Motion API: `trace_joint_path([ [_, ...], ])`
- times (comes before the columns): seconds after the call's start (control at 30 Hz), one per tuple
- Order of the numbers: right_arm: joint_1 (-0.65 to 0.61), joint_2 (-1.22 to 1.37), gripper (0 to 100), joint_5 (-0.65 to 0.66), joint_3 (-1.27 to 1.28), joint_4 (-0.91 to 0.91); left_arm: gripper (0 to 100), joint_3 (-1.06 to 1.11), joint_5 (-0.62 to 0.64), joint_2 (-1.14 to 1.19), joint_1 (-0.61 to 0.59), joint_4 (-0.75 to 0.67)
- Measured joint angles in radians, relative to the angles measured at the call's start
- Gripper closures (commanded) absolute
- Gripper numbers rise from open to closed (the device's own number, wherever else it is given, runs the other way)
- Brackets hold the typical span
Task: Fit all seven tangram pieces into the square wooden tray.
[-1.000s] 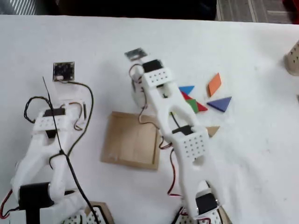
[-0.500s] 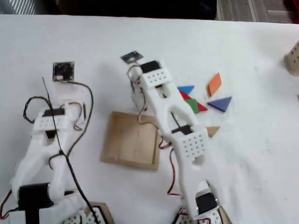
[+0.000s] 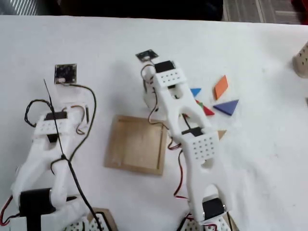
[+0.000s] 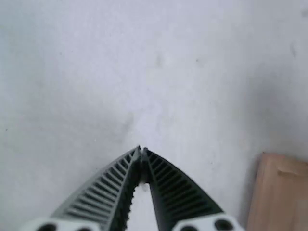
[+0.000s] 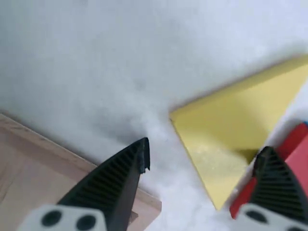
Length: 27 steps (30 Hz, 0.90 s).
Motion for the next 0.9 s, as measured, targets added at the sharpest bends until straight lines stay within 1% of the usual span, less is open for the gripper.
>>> trace_joint_path([
  [0.27,0.003,-0.075,66.4,-0.054,0.005,0.000,98,0.000,0.000,0.000,0.000,0.000],
  [0.9,-0.025,-0.066,66.3,-0.055,0.009,-0.009,98,0.000,0.000,0.000,0.000,0.000],
])
